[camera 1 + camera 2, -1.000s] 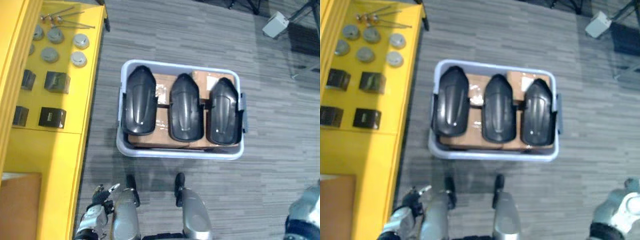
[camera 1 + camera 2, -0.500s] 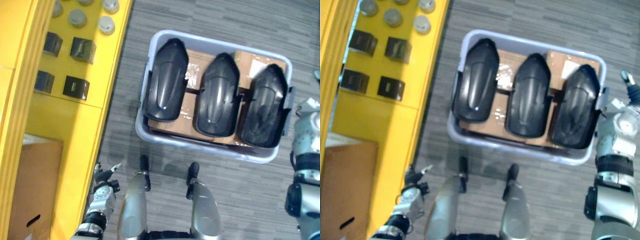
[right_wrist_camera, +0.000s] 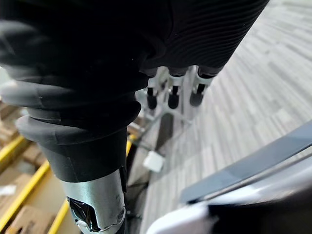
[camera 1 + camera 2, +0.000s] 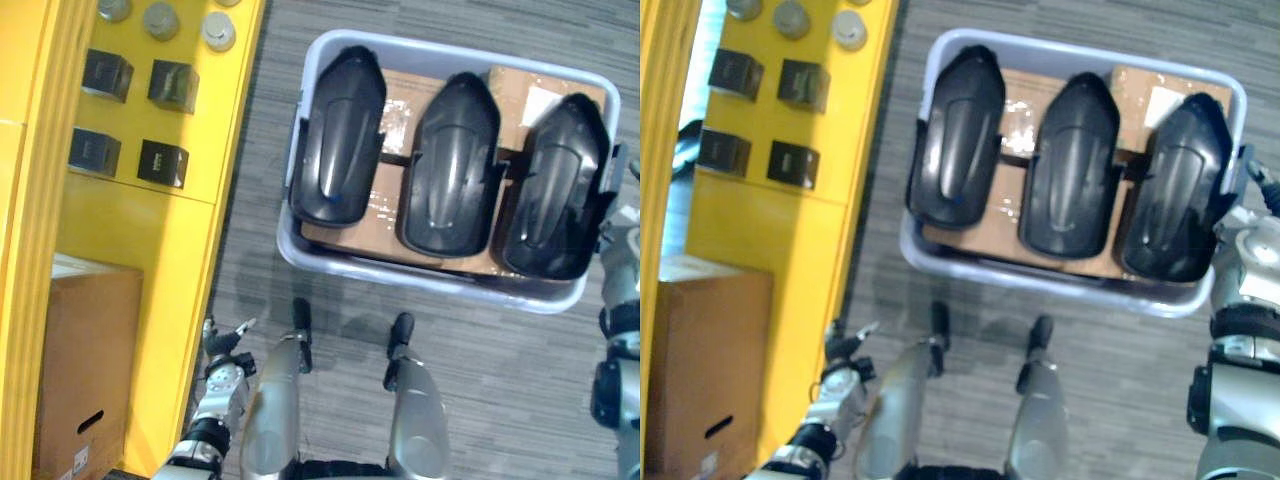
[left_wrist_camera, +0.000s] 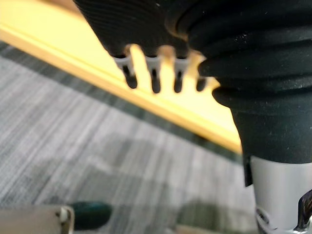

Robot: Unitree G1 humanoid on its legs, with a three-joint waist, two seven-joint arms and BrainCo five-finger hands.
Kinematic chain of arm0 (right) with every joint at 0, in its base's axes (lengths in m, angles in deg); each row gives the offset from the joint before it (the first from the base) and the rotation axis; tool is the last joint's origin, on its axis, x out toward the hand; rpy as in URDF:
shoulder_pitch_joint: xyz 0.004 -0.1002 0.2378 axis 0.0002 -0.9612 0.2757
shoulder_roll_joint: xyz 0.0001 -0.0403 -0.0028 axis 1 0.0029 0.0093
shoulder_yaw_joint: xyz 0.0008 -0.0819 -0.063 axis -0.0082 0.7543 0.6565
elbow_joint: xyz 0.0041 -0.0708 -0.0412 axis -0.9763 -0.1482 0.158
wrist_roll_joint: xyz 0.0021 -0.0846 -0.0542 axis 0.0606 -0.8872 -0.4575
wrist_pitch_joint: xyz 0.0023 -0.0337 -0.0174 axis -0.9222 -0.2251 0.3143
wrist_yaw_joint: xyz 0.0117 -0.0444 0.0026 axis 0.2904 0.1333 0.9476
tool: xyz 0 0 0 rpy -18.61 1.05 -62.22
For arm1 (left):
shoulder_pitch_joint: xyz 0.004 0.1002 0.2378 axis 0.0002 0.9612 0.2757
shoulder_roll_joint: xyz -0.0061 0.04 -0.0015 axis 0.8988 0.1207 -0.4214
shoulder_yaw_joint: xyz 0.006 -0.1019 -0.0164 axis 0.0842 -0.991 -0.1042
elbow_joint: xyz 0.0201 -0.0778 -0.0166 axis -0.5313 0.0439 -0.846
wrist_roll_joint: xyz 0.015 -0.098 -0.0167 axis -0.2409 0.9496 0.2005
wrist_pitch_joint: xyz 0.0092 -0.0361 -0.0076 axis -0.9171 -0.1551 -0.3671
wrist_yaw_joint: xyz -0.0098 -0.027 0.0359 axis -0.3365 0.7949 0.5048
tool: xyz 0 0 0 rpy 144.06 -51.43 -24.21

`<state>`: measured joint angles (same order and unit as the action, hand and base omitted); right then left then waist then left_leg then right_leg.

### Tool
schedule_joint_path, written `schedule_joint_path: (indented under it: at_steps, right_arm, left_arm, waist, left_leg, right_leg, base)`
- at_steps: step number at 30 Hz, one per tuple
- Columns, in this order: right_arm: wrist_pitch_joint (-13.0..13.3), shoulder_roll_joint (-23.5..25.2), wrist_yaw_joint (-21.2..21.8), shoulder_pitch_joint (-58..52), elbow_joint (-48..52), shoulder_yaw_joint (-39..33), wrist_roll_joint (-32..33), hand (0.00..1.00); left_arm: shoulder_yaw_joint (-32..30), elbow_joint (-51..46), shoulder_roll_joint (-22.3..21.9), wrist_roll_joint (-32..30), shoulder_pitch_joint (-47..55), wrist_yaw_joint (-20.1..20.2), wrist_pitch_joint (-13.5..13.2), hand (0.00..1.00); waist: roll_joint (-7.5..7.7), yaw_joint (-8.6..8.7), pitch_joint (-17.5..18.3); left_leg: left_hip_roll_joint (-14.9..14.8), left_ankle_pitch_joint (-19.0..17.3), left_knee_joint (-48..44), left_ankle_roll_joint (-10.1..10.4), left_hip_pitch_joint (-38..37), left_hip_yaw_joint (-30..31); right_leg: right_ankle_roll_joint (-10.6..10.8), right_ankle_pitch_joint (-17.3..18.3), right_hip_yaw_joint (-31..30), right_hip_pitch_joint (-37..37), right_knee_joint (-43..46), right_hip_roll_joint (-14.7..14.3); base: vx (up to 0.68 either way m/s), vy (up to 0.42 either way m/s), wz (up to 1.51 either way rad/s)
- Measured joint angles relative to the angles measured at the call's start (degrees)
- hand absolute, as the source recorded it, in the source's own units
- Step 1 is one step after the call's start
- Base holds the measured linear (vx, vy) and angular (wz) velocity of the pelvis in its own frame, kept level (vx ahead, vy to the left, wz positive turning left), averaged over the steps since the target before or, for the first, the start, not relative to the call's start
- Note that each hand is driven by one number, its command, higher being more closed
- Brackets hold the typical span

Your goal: Walk over and take plastic housings, then place them on the shelf

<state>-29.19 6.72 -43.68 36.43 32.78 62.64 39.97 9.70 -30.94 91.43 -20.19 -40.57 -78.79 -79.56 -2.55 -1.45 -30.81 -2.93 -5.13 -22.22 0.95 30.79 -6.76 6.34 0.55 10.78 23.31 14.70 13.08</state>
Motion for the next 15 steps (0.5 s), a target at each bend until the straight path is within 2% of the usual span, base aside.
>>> schedule_joint_path:
  at_steps: [2,6,12,15]
  right_arm:
    - [-1.19,1.86,0.69,-2.02,0.94,-0.13,-0.06,0.00]
    - [-4.05,4.44,5.55,-5.75,1.83,-0.05,-1.09,0.00]
    - [-4.55,4.74,10.26,-5.14,1.33,0.74,-1.89,0.00]
    - [-4.57,4.76,11.13,-2.70,-0.19,2.64,-2.30,0.00]
  left_arm:
    - [0.41,0.00,-0.02,0.00,0.00,0.06,0.03,0.00]
    - [0.66,-0.04,-0.07,-0.01,-0.01,0.24,0.07,0.00]
    - [1.60,0.39,0.44,0.15,0.00,0.71,0.09,0.00]
    - [2.19,1.61,0.65,0.20,0.02,0.73,0.16,0.00]
  waist:
    - [0.00,0.26,0.00]
    - [-0.02,0.84,0.01]
    - [-0.02,0.57,0.02]
    - [-0.04,0.44,0.04]
  left_leg:
    - [-0.52,0.48,0.21,0.46,0.36,0.00]
    - [-1.27,1.27,0.74,0.94,0.21,0.12]
    - [-1.10,2.64,2.08,1.07,0.33,0.43]
    - [-1.00,3.25,2.80,1.21,0.35,0.69]
  right_leg:
    - [0.39,0.26,-0.03,0.73,0.37,-0.39]
    - [0.41,0.27,-0.24,0.90,0.79,-1.12]
    - [0.41,0.23,-0.25,1.56,1.04,-1.13]
    - [0.40,0.24,-0.09,1.99,1.41,-1.08]
  base:
    - [-0.06,-0.082,-0.05]
    - [-0.03,-0.047,-0.02]
    - [-0.02,-0.009,0.03]
    - [0.00,-0.018,0.04]
